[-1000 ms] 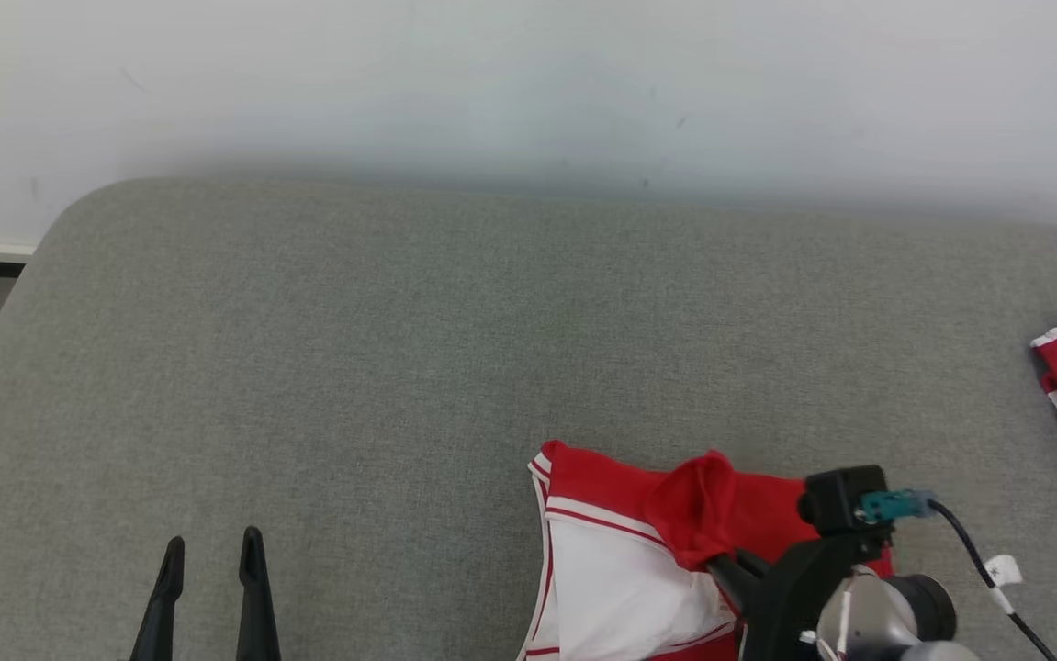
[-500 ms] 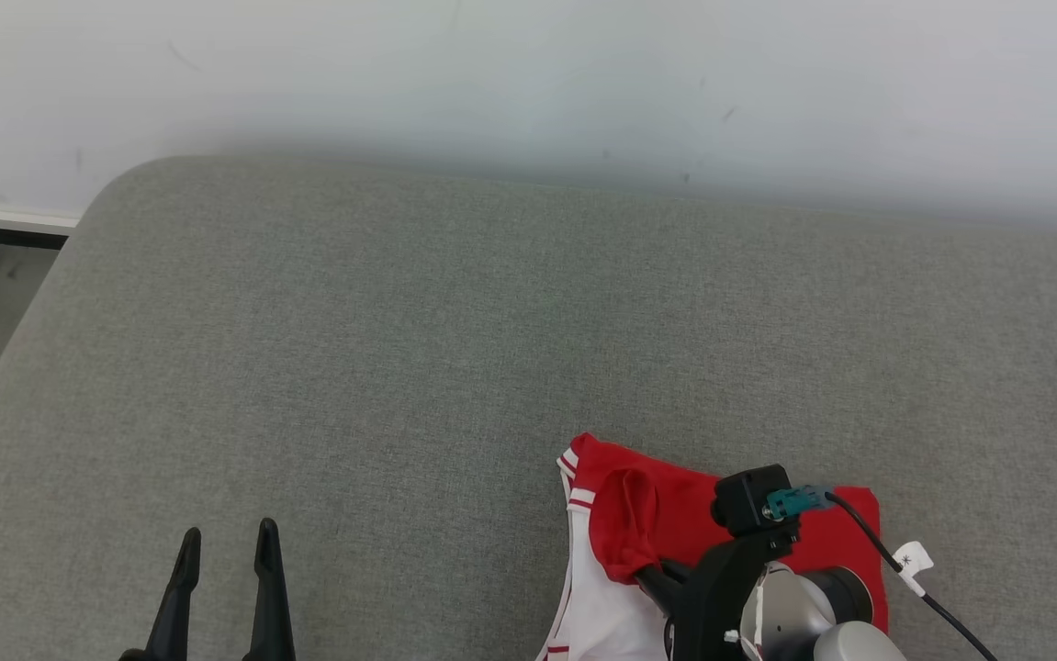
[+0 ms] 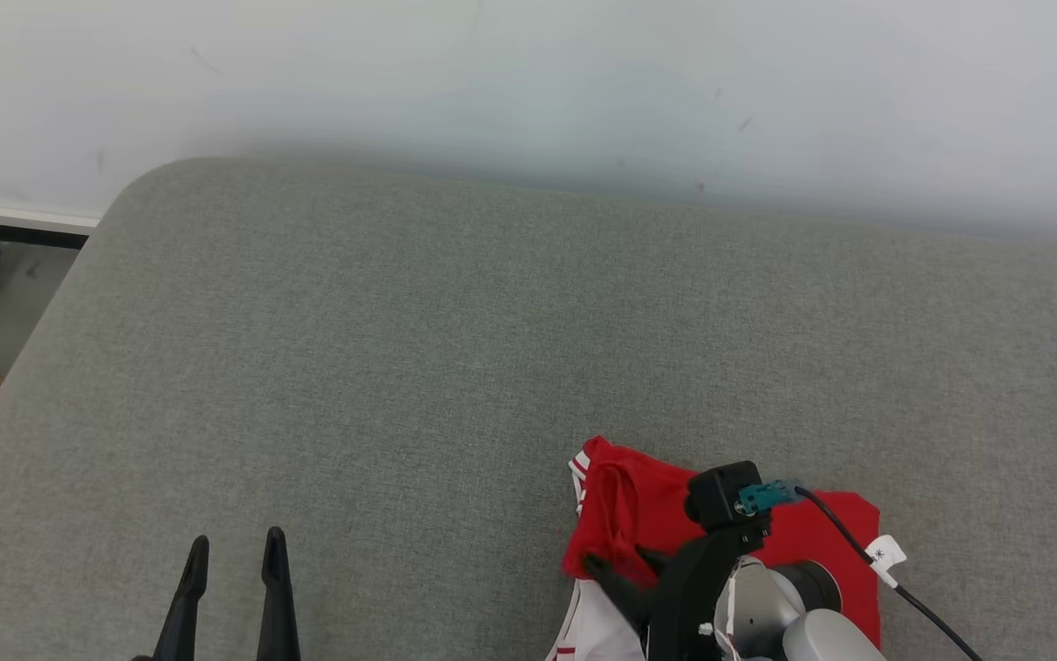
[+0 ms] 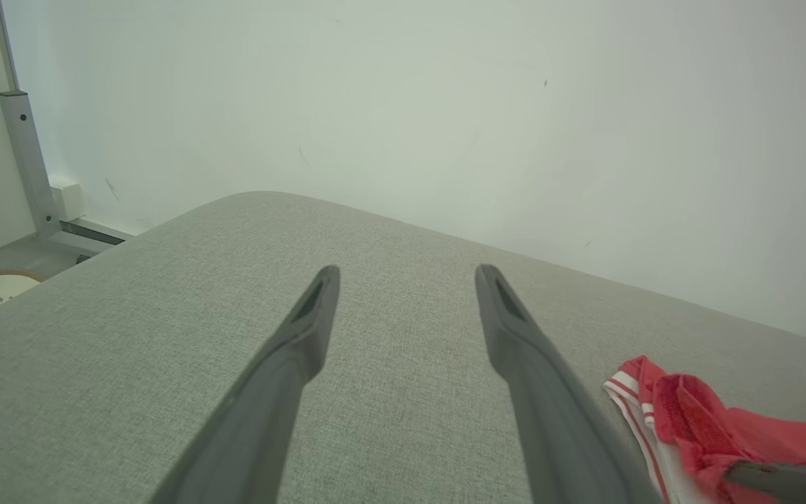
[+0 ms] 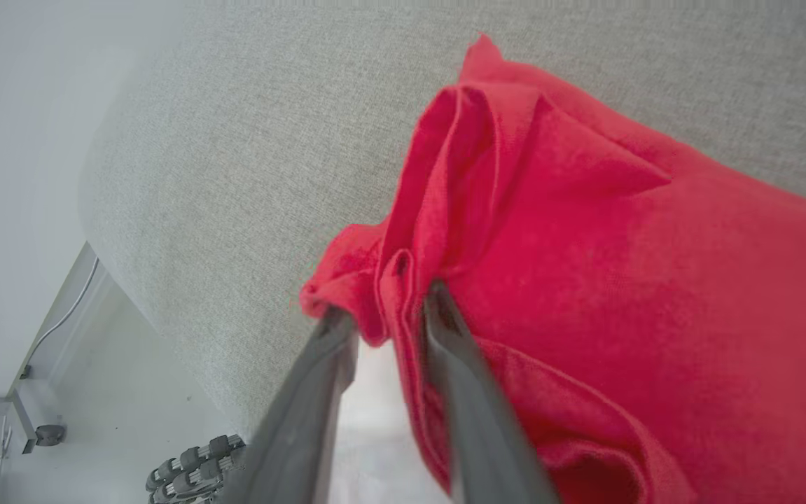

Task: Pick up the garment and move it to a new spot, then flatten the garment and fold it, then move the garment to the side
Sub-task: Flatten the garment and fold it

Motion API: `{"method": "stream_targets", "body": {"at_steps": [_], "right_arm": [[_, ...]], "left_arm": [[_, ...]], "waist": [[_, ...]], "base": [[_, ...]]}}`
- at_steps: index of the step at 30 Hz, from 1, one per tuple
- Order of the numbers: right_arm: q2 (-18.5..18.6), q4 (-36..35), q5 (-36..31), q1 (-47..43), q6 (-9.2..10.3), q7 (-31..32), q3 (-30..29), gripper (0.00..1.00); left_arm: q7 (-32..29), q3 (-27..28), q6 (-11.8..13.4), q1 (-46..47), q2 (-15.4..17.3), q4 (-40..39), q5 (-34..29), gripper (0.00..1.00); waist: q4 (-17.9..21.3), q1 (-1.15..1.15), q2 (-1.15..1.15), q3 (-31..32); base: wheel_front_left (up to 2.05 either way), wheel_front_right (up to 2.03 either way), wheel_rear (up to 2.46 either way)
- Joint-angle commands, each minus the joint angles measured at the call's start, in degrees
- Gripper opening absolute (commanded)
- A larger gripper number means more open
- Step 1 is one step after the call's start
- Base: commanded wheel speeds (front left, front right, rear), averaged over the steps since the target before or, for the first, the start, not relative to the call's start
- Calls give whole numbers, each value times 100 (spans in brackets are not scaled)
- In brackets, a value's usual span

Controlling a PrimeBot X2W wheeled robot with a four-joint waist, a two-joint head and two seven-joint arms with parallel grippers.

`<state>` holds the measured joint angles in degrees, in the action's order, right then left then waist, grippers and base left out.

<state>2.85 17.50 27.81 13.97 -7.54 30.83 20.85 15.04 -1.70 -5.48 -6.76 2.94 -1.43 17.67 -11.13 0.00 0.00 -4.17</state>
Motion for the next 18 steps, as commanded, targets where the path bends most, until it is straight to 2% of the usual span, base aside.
{"method": "stream_targets", "body": {"at_steps": [1, 7, 11, 18], "right_arm": [[8, -11, 111, 18, 14, -58, 9, 100], [9, -481, 601, 117, 14, -450, -250, 100], [8, -799, 486, 39, 14, -525, -559, 100], [27, -1304, -1069, -550, 14, -141, -1481, 100]], "left_arm": [[18, 22, -1, -34, -7, 5, 30, 100], [18, 64, -2, -99, -8, 15, 17, 100], [18, 62, 6, -127, -6, 6, 17, 100], [18, 65, 10, -118, -7, -20, 57, 100]], "waist": [[1, 0, 0, 20], [45, 0, 0, 98], [71, 0, 0, 125], [129, 0, 0, 129]], "base": [[0, 0, 0], [0, 0, 0], [0, 0, 0], [0, 0, 0]]}}
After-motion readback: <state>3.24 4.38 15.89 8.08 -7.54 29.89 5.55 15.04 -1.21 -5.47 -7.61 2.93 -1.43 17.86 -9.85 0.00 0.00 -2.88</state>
